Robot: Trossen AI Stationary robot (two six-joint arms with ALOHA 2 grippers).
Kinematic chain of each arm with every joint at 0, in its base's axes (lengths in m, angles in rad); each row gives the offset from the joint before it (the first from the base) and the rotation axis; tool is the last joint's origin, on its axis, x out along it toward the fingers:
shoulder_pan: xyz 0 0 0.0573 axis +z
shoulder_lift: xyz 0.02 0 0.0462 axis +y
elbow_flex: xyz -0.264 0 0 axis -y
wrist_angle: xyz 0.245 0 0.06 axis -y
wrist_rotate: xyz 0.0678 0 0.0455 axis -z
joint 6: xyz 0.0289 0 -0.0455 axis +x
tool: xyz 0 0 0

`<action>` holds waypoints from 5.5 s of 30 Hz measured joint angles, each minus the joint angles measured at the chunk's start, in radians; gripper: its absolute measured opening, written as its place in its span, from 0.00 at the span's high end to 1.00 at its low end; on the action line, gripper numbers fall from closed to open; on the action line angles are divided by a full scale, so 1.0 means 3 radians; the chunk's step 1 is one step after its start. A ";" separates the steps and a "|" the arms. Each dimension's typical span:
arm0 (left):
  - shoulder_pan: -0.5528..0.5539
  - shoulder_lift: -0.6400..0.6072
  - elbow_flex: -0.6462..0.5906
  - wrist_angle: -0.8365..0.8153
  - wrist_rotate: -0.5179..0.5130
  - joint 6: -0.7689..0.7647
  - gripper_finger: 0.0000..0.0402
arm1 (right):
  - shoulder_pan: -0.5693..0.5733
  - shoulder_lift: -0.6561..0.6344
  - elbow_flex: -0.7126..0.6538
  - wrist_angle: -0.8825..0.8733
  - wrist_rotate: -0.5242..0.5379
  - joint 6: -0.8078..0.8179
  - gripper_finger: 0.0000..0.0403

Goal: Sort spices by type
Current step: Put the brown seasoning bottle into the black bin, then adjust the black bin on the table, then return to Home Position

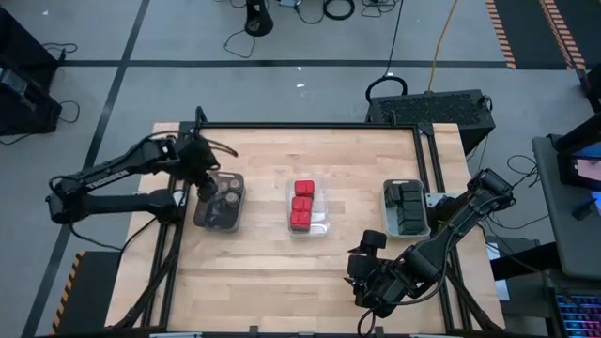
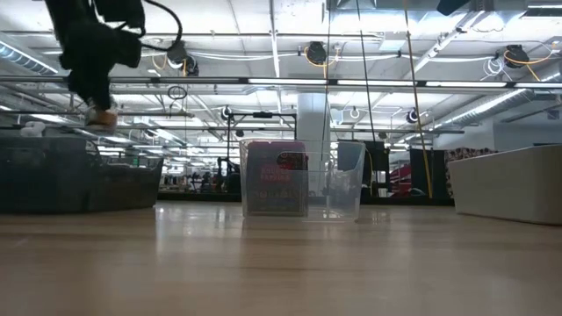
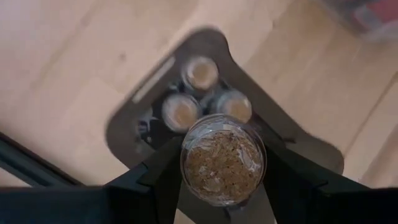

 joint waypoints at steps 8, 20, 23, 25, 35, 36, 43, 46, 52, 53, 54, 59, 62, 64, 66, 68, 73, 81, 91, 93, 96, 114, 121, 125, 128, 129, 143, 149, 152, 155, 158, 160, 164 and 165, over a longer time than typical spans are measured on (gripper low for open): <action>-0.0485 0.0017 -0.0412 0.0281 -0.0002 -0.0306 0.52 | -0.0001 0.0000 0.0001 0.0001 0.0000 0.0000 0.21; -0.0915 0.0028 -0.0801 0.0534 -0.0225 -0.0703 0.52 | 0.0000 -0.0001 0.0001 0.0006 0.0001 -0.0004 0.21; -0.0964 0.0045 -0.0813 0.0674 -0.0235 -0.0709 0.52 | -0.0001 -0.0001 0.0000 0.0021 0.0001 -0.0001 0.21; -0.0997 0.0064 -0.0835 0.0750 -0.0270 -0.0709 0.52 | -0.0001 -0.0001 0.0001 0.0027 0.0000 -0.0001 0.21; -0.1111 0.0317 -0.0939 0.0852 -0.0342 -0.0796 0.52 | -0.0001 -0.0001 0.0000 0.0028 0.0001 -0.0013 0.21; -0.1116 0.0348 -0.0944 0.0892 -0.0350 -0.0796 0.52 | -0.0001 -0.0001 0.0001 0.0028 0.0001 -0.0014 0.21; -0.1128 0.0573 -0.0944 0.1040 -0.0490 -0.0801 0.52 | -0.0001 -0.0001 0.0001 0.0027 0.0000 0.0000 0.21; -0.1128 0.0656 -0.0944 0.1038 -0.0506 -0.0802 0.52 | -0.0001 -0.0001 0.0001 0.0028 0.0001 -0.0001 0.21; -0.1128 0.0764 -0.0944 0.1066 -0.0564 -0.0803 0.52 | -0.0001 -0.0001 0.0001 0.0028 0.0001 -0.0002 0.21; -0.1128 0.0779 -0.0944 0.1081 -0.0569 -0.0802 0.52 | -0.0001 -0.0001 0.0001 0.0028 0.0001 -0.0002 0.21; -0.1128 0.0793 -0.0943 0.1099 -0.0570 -0.0801 0.52 | -0.0001 -0.0001 0.0000 0.0028 0.0001 -0.0002 0.21; -0.1128 0.0808 -0.0942 0.1128 -0.0567 -0.0799 0.52 | -0.0001 -0.0001 0.0001 0.0027 0.0001 0.0000 0.21; -0.1128 0.0808 -0.0942 0.1128 -0.0526 -0.0789 0.49 | -0.0001 -0.0001 0.0000 0.0027 0.0001 -0.0001 0.21; -0.1128 0.0808 -0.0942 0.1132 -0.0521 -0.0792 0.46 | -0.0001 -0.0001 0.0001 0.0027 0.0001 -0.0001 0.21; -0.1128 0.0808 -0.0942 0.1143 -0.0521 -0.0793 0.43 | -0.0001 -0.0001 0.0001 0.0027 0.0001 -0.0001 0.21; -0.1128 0.0807 -0.0941 0.1146 -0.0521 -0.0792 0.41 | -0.0001 -0.0001 0.0000 0.0027 0.0000 -0.0001 0.21; -0.1128 0.0807 -0.0935 0.1137 -0.0515 -0.0793 0.39 | -0.0001 -0.0001 0.0001 0.0027 0.0001 -0.0001 0.21; -0.1128 0.0749 -0.0751 0.0984 -0.0504 -0.0764 0.39 | -0.0007 -0.0001 0.0000 0.0026 0.0000 -0.0002 0.21; -0.1128 0.0471 -0.0324 0.0657 -0.0502 -0.0702 0.39 | -0.0212 -0.0001 0.0000 0.0033 0.0001 -0.0194 0.21; -0.1128 0.0397 -0.0279 0.0660 -0.0502 -0.0668 0.39 | -0.0255 -0.0001 0.0000 0.0053 0.0002 -0.0276 0.21; -0.1128 0.0311 -0.0231 0.0782 -0.0543 -0.0508 0.39 | -0.0319 -0.0001 0.0000 0.0124 0.0001 -0.0409 0.21; -0.1128 0.1395 -0.0273 0.1927 -0.0533 0.0600 0.39 | -0.0496 -0.0001 0.0000 0.0379 -0.0018 -0.0811 0.21; -0.1128 0.1740 -0.0273 0.1907 -0.0608 0.0799 0.39 | -0.0496 -0.0001 0.0000 0.0378 -0.0017 -0.0805 0.21; -0.1127 0.1812 -0.0273 0.1819 -0.0700 0.0972 0.39 | -0.0495 -0.0001 0.0000 0.0378 -0.0017 -0.0804 0.21; -0.1126 0.1818 -0.0273 0.1735 -0.0707 0.0951 0.41 | -0.0495 -0.0001 0.0001 0.0377 -0.0017 -0.0803 0.21; -0.1128 0.1818 -0.0273 0.1689 -0.0708 0.0925 0.42 | -0.0495 -0.0001 0.0000 0.0377 -0.0017 -0.0803 0.21; -0.1118 0.1796 -0.0154 0.1468 -0.0763 0.0767 0.48 | -0.0498 -0.0001 0.0000 0.0386 -0.0009 -0.0892 0.21; -0.1128 0.1572 0.0151 0.1565 -0.0625 0.0787 0.48 | -0.0666 -0.0001 0.0000 0.0523 0.0003 -0.1105 0.21; -0.1128 0.1323 0.0170 0.1895 -0.0317 0.0786 0.48 | -0.0799 -0.0001 0.0000 0.0565 -0.0015 -0.1343 0.21; -0.1131 0.1054 0.0173 0.2144 -0.0107 0.0778 0.48 | -0.0941 -0.0028 0.0000 0.0584 -0.0017 -0.1576 0.21; -0.1171 0.0781 0.0161 0.2306 -0.0076 0.0774 0.48 | -0.1067 -0.0142 0.0000 0.0644 -0.0017 -0.1782 0.21; -0.1219 0.0591 0.0104 0.2427 -0.0063 0.0772 0.48 | -0.1138 -0.0264 0.0000 0.0706 -0.0015 -0.1902 0.21; -0.1337 0.0229 -0.0069 0.2618 -0.0061 0.0771 0.48 | -0.1216 -0.0545 -0.0004 0.0769 -0.0006 -0.2074 0.21; -0.1366 0.0146 -0.0116 0.2681 -0.0061 0.0762 0.48 | -0.1220 -0.0631 -0.0042 0.0812 -0.0002 -0.2088 0.21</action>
